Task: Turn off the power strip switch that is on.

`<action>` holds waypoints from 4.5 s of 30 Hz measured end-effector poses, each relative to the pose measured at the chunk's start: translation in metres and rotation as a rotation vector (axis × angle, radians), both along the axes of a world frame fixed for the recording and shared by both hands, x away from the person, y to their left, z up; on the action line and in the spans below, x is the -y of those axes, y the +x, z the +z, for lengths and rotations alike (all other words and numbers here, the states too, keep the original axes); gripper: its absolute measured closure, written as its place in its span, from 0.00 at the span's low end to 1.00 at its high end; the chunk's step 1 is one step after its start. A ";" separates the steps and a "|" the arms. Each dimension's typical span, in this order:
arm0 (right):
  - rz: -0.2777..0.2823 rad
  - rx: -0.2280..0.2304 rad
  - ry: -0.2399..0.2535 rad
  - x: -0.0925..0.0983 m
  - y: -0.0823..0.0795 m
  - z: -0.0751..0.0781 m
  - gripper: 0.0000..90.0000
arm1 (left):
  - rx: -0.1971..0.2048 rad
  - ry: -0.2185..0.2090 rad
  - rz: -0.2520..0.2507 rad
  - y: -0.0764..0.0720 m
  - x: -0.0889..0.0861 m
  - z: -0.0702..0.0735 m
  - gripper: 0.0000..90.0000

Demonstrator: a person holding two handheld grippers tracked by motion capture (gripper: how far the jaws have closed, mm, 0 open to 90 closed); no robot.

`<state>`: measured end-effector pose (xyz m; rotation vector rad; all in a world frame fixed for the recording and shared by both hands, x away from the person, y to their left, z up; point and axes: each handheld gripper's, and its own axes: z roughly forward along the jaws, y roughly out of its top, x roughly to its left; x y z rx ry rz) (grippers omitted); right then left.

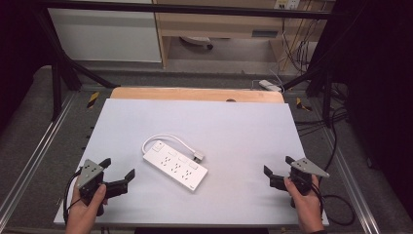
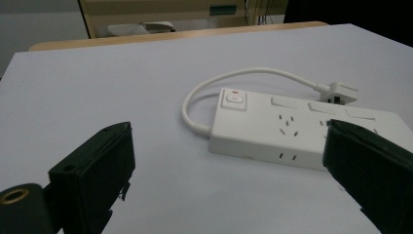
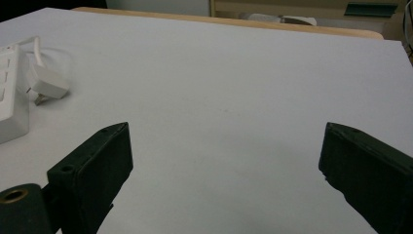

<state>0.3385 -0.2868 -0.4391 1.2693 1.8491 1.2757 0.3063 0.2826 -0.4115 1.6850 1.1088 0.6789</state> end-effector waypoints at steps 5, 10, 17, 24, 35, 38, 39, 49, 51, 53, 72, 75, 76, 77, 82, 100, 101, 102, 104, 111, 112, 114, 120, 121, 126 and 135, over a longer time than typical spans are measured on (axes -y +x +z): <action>0.004 -0.004 0.002 -0.001 -0.001 0.000 0.05 | 0.000 -0.001 -0.002 0.000 0.001 0.000 0.05; 0.013 -0.003 0.003 -0.002 -0.001 0.000 0.05 | 0.000 0.001 -0.001 0.000 0.000 0.000 0.05; 0.025 -0.009 0.018 -0.001 -0.002 0.001 0.07 | -0.006 0.004 -0.006 0.000 0.001 -0.001 0.05; 0.032 -0.005 0.045 0.002 -0.004 0.003 0.07 | -0.010 0.003 -0.010 0.001 0.001 -0.001 0.05; 0.032 0.018 0.072 0.004 -0.008 0.010 0.05 | -0.011 0.004 -0.012 0.001 0.001 -0.001 0.05; 0.021 0.027 0.075 0.005 -0.008 0.012 0.04 | -0.011 0.004 -0.012 0.001 0.001 -0.001 0.05; 0.021 0.027 0.075 0.005 -0.008 0.012 0.04 | -0.011 0.004 -0.012 0.001 0.001 -0.001 0.05; 0.013 0.046 0.105 0.005 -0.008 0.018 0.03 | -0.014 0.007 -0.024 0.001 0.002 -0.002 0.05; 0.010 0.052 0.106 0.005 -0.008 0.019 0.03 | -0.014 0.009 -0.025 0.001 0.003 -0.002 0.05; 0.004 0.060 0.113 0.004 -0.009 0.021 0.03 | -0.014 0.010 -0.023 0.001 0.003 -0.002 0.05; -0.029 0.082 0.134 0.002 -0.013 0.030 0.02 | -0.018 0.011 -0.022 0.001 0.003 -0.002 0.05; -0.035 0.085 0.131 0.003 -0.014 0.033 0.02 | -0.020 0.018 -0.024 0.001 0.002 -0.002 0.05; -0.035 0.083 0.129 0.003 -0.014 0.033 0.03 | -0.022 0.018 -0.023 0.001 0.002 -0.003 0.05; -0.031 0.083 0.127 0.002 -0.014 0.034 0.03 | -0.022 0.018 -0.022 0.001 0.002 -0.003 0.05; -0.017 0.078 0.132 0.000 -0.015 0.041 0.05 | -0.022 0.018 -0.020 0.001 0.002 -0.002 0.05; 0.080 0.081 0.105 -0.019 -0.008 0.074 0.07 | -0.018 0.014 -0.016 0.001 0.002 -0.003 0.05; 0.080 0.081 0.105 -0.019 -0.008 0.074 0.07 | -0.019 0.016 -0.016 0.001 0.002 -0.003 0.05; 0.083 0.083 0.108 -0.021 -0.008 0.075 0.07 | -0.019 0.019 -0.018 0.001 0.002 -0.003 0.05; 0.091 0.084 0.108 -0.023 -0.007 0.077 0.08 | -0.021 0.018 -0.018 0.001 0.002 -0.003 0.05; 0.119 0.086 0.114 -0.029 -0.005 0.080 0.11 | -0.021 0.019 -0.018 0.001 0.003 -0.003 0.05; 0.127 0.087 0.116 -0.031 -0.005 0.082 0.11 | -0.021 0.017 -0.018 0.001 0.003 -0.003 0.05; 0.128 0.088 0.117 -0.032 -0.005 0.082 0.11 | -0.021 0.018 -0.018 0.001 0.003 -0.003 0.05; 0.142 0.089 0.111 -0.037 -0.002 0.086 0.10 | -0.024 0.015 -0.020 0.001 0.003 -0.004 0.05; 0.144 0.088 0.110 -0.038 -0.002 0.086 0.09 | -0.024 0.015 -0.020 0.001 0.003 -0.004 0.05; 0.152 0.090 0.103 -0.042 0.000 0.089 0.07 | -0.026 0.017 -0.021 0.001 0.003 -0.004 0.05; 0.211 0.118 0.094 -0.053 0.002 0.092 0.22 | -0.024 0.018 -0.021 0.001 0.003 -0.003 0.05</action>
